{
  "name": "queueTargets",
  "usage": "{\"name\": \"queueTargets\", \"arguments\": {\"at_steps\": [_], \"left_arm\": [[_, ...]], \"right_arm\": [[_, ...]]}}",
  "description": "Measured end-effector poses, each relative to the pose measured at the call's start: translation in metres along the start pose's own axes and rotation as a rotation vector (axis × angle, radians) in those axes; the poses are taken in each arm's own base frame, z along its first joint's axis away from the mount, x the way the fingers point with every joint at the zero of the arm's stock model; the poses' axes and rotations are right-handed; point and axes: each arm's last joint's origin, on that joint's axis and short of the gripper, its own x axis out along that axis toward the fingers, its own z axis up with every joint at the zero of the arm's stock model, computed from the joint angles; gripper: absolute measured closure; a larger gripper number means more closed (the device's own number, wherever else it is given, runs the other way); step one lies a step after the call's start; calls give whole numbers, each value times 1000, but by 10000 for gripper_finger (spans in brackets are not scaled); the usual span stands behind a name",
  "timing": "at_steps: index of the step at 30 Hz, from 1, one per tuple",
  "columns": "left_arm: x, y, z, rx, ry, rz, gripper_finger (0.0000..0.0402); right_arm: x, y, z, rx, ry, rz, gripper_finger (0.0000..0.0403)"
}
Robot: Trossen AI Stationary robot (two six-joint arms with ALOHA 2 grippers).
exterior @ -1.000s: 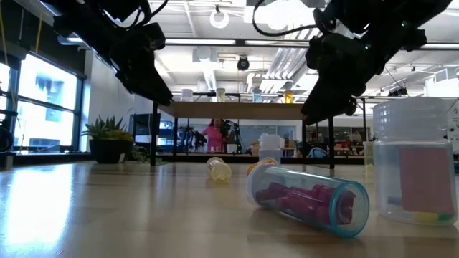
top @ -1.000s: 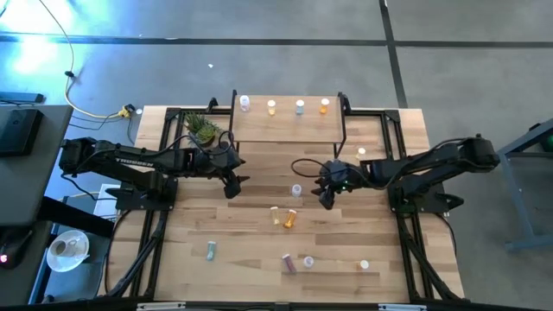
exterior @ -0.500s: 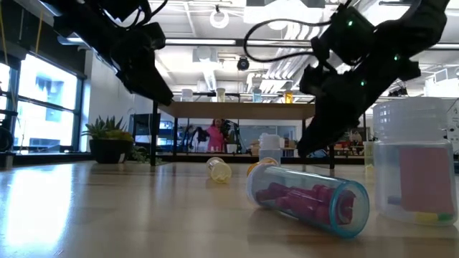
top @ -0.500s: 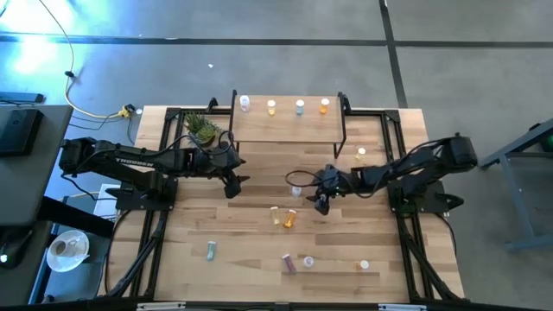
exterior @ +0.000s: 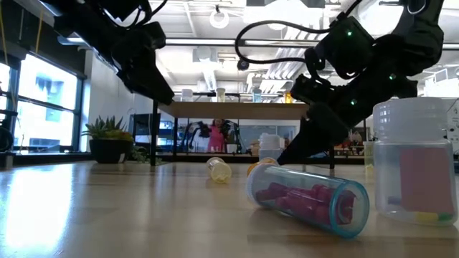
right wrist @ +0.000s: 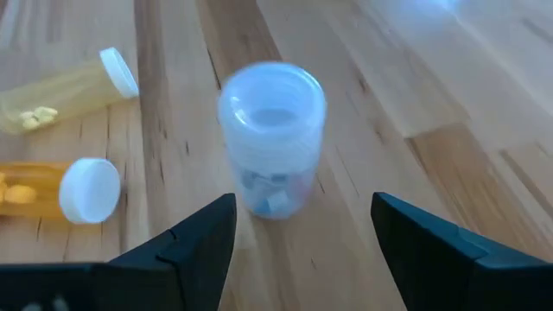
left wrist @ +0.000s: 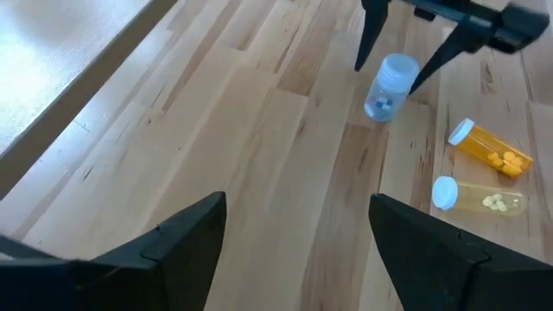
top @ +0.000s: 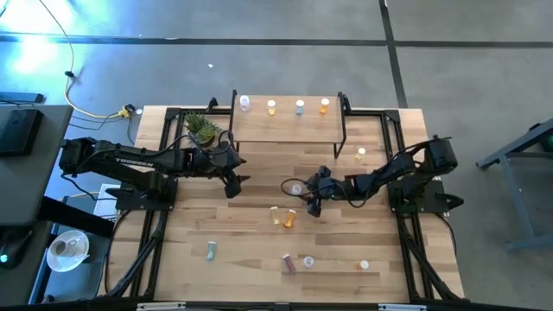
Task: Pick and place medicine bottles onto shelf by color
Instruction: Put the transparent pill bottle aligned with the other transparent pill bottle on the shelf
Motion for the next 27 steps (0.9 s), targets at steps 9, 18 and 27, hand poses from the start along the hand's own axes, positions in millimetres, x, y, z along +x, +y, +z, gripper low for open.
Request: {"name": "queueTargets", "arguments": {"at_steps": [9, 18, 27], "left_arm": [[0, -1, 4, -8, -44, -7, 126], [-1, -1, 10, 8, -105, -13, 126], [-1, -2, 17, 54, -170, -14, 126]], "right_arm": [[9, 5, -4, -19, -53, -18, 142], [16, 6, -5, -5, -95, -11, 164], [16, 7, -5, -4, -96, -9, 241]]}}
